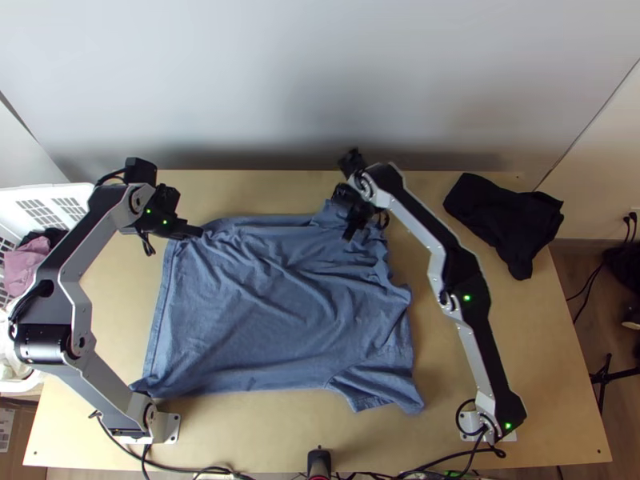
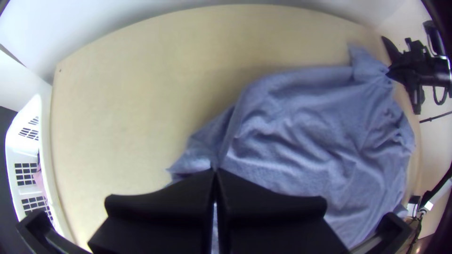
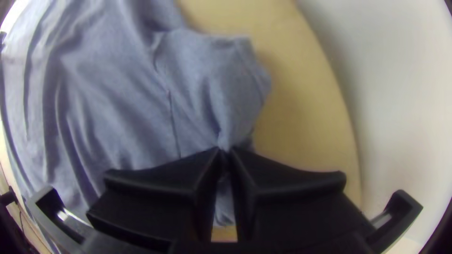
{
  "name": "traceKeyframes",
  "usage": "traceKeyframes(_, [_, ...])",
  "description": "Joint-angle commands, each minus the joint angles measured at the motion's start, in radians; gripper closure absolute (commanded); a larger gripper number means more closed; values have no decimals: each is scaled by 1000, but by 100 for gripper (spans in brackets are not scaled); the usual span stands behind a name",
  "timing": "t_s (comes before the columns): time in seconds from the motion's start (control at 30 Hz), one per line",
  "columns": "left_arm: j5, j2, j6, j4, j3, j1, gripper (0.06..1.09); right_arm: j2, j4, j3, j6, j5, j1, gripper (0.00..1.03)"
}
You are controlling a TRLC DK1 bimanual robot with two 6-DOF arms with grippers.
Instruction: Fold the t-shirt
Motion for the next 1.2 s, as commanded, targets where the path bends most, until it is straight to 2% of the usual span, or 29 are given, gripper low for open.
traceKeyframes(0.0, [17, -40, 0, -3, 2, -2, 105, -120, 20, 2, 14, -8, -5, 91])
traceKeyframes(0.2, [28, -77, -1, -15, -11, -2, 105, -211, 22, -24, 25, -6, 0, 91])
traceKeyframes(0.47, [51, -173, -1, -32, -20, 0, 105, -271, 38, -32, 24, -8, -68, 93])
traceKeyframes(0.73, [89, -278, 19, -34, -58, 60, 105, -326, -57, -116, -12, -92, -42, 94])
traceKeyframes(1.17, [169, -382, 22, -32, -87, 176, 105, -421, -29, -226, -4, -104, -19, 94])
